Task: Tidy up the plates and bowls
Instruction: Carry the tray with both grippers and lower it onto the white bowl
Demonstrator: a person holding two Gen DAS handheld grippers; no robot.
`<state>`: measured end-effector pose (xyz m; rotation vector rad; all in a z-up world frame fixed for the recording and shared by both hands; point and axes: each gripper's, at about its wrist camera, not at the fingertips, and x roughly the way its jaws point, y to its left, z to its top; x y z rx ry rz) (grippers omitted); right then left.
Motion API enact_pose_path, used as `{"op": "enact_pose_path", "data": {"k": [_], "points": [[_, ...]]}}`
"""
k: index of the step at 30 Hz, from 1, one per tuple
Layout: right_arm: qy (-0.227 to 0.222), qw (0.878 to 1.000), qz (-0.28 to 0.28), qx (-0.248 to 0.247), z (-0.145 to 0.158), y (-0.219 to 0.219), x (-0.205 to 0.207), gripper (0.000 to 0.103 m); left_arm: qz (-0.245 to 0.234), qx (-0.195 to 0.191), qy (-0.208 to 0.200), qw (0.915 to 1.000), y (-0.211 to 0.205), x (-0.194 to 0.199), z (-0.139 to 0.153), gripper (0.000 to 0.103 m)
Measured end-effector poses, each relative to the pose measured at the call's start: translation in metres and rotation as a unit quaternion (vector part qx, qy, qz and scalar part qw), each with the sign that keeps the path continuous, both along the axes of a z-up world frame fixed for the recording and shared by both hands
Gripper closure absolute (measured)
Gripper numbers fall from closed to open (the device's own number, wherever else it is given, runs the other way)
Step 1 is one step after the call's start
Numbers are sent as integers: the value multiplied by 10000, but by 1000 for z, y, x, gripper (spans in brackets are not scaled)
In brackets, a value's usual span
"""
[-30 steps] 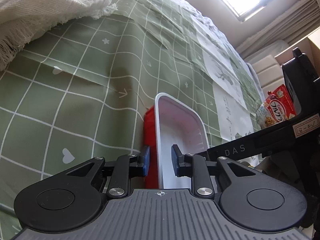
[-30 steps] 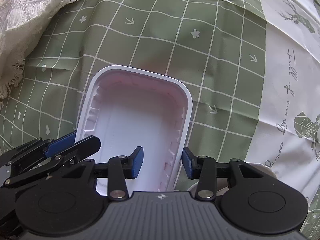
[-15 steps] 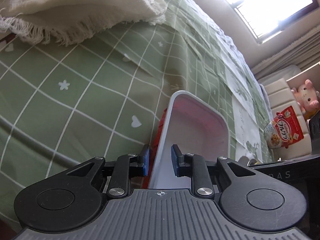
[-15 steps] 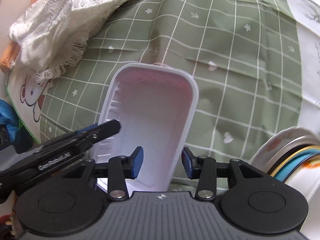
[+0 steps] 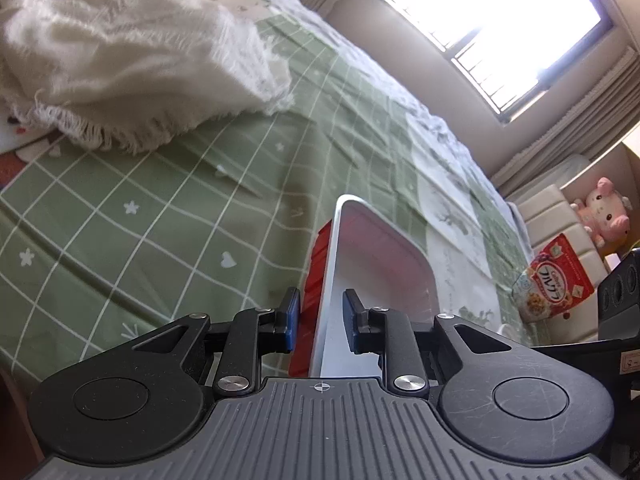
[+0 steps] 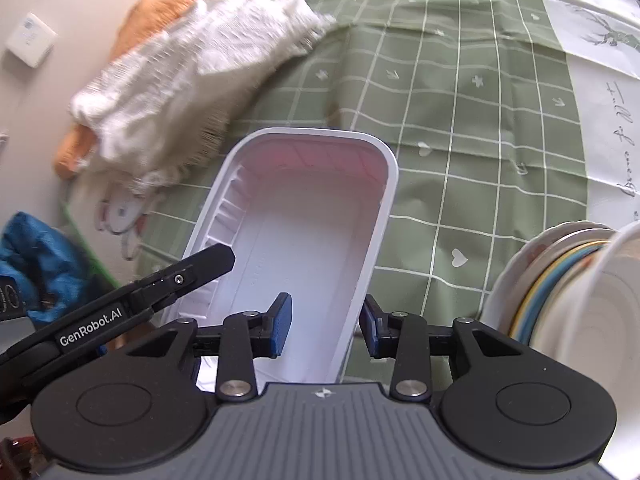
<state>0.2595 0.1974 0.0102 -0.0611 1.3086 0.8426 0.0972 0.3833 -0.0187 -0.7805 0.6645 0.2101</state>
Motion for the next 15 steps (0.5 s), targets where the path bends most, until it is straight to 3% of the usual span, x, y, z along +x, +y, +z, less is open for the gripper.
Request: {"op": "enact_pose_path", "data": {"k": [8, 11, 15], "points": [[-891, 9933, -236, 698, 85, -104, -6, 66, -517, 778, -938, 9912, -87, 8, 99, 77], [-1214, 9886, -498, 745, 94, -150, -5, 66, -898, 883, -1072, 9862, -124, 20, 110, 77], [-1584, 9822, -745, 677, 89, -193, -5, 66, -1361, 806, -940, 9829, -164, 42, 103, 77]]}}
